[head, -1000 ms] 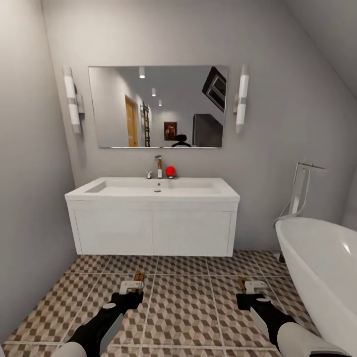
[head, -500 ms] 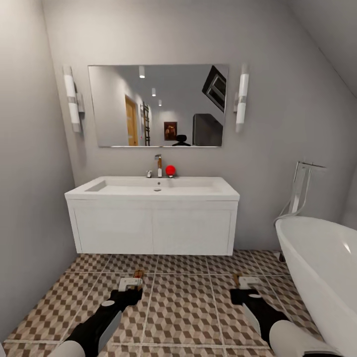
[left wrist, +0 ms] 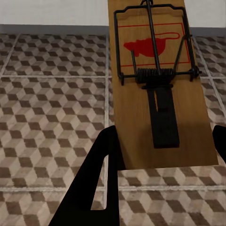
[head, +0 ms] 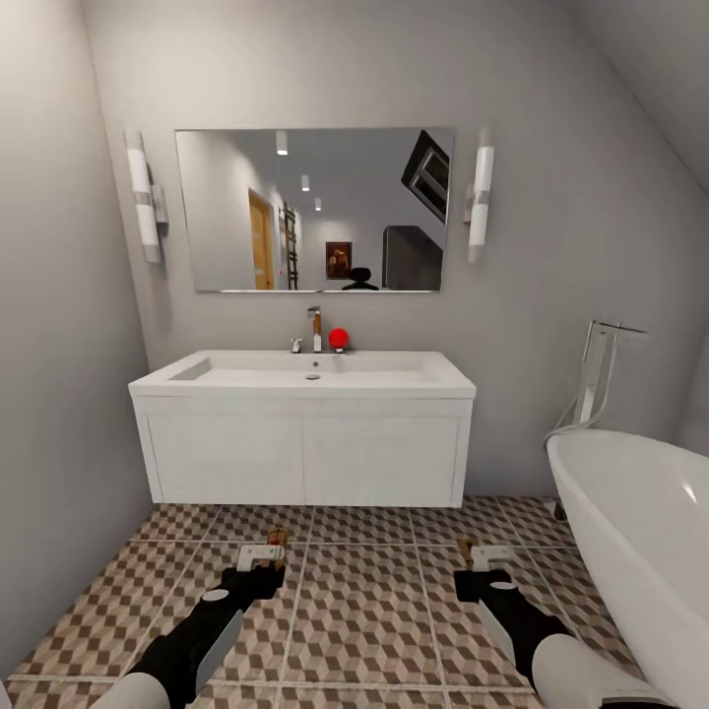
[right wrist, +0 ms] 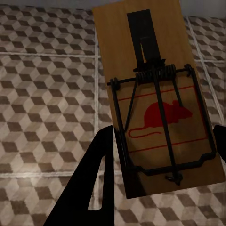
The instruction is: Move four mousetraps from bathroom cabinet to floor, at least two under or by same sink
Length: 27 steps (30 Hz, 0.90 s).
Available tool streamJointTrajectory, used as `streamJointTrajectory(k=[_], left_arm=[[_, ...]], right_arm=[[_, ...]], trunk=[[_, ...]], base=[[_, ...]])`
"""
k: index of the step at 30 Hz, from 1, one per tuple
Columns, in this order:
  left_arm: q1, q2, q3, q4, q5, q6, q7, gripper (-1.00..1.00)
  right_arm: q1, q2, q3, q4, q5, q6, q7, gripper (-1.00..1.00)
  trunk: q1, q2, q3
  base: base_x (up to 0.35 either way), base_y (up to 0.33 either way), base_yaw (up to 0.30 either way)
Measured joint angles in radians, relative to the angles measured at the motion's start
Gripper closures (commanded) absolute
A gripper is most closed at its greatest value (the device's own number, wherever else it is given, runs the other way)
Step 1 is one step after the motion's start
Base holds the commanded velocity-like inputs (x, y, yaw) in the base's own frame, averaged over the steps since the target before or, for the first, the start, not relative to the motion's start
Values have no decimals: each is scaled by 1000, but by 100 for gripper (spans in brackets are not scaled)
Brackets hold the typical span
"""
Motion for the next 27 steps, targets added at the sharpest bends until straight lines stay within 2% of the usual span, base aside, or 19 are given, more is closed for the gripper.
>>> streamJointTrajectory(k=[3, 9, 22, 27], left_arm=[[0, -1, 0, 0, 0, 0, 0, 100], [0, -1, 0, -1, 0, 1, -1, 100], [0, -1, 0, -1, 0, 2, -1, 100], [0, -1, 1, -2, 0, 2, -1, 100]], right_arm=[[0, 1, 1, 0, 21, -3, -1, 100], [0, 1, 2, 0, 36, -6, -1, 100], [0, 11, 2, 1, 40, -7, 1, 100], [0, 12, 2, 0, 40, -7, 1, 100]], trunk=[[0, 0, 0], [0, 0, 0], [0, 0, 0], [8, -14, -6]], base=[[0, 0, 0], [0, 0, 0], [0, 0, 0], [0, 0, 0]])
